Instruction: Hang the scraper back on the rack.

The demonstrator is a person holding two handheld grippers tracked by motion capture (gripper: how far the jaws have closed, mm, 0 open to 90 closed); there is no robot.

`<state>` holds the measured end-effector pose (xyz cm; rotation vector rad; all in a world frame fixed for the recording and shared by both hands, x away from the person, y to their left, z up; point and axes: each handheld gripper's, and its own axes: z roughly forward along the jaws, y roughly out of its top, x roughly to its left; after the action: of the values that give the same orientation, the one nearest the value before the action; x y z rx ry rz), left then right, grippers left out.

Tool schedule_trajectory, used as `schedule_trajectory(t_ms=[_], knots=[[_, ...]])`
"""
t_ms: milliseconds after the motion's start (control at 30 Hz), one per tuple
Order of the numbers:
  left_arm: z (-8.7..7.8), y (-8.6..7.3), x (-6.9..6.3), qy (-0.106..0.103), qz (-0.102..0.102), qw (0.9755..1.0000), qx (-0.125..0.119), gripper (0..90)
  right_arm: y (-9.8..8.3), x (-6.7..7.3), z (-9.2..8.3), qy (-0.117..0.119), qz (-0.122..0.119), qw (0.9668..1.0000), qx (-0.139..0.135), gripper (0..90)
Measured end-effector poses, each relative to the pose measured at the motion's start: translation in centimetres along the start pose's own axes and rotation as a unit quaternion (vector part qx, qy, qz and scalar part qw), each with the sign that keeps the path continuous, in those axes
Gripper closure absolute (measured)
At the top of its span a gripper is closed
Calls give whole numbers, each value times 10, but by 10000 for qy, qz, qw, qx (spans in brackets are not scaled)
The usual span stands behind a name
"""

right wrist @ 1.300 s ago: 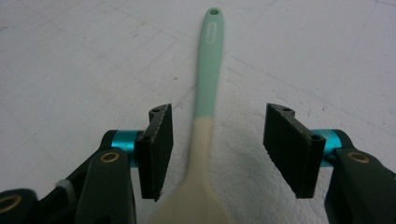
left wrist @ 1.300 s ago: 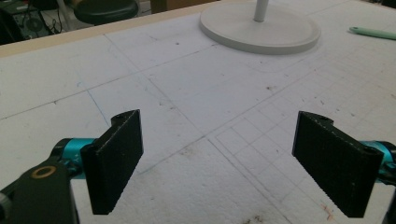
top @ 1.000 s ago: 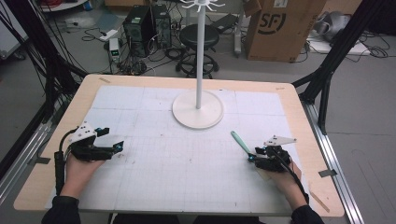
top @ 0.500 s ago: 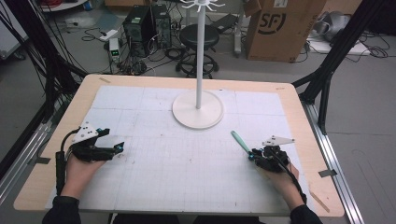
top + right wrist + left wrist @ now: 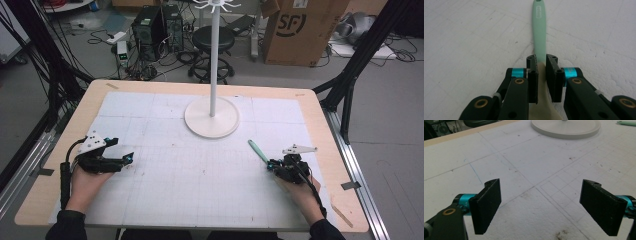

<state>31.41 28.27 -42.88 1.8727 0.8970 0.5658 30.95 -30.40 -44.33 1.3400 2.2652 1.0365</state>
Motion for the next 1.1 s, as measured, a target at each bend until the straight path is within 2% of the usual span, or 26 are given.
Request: schedule_trajectory(t_ms=[167, 233, 400, 433, 733, 1100], knots=[[-1, 0, 1, -2, -14, 10000, -46, 182, 2, -3, -4, 19, 99, 9999, -77, 811], [-1, 0, 1, -3, -37, 10000, -59, 181, 7, -5, -11, 70, 175, 9995, -254, 812], [0, 0, 0, -59, -29, 10000, -50, 181, 18, -4, -20, 159, 120, 9989, -416, 812], [0, 1, 0, -76, -32, 9999, -68, 179, 25, -3, -25, 269, 103, 9984, -493, 812], [-2, 1, 0, -140, -84, 9998, -104, 175, 69, -3, -56, 640, -22, 9947, -805, 812], [-1, 0, 2, -152, -96, 9998, -93, 175, 144, 5, -105, 810, -318, 9874, -1323, 812]])
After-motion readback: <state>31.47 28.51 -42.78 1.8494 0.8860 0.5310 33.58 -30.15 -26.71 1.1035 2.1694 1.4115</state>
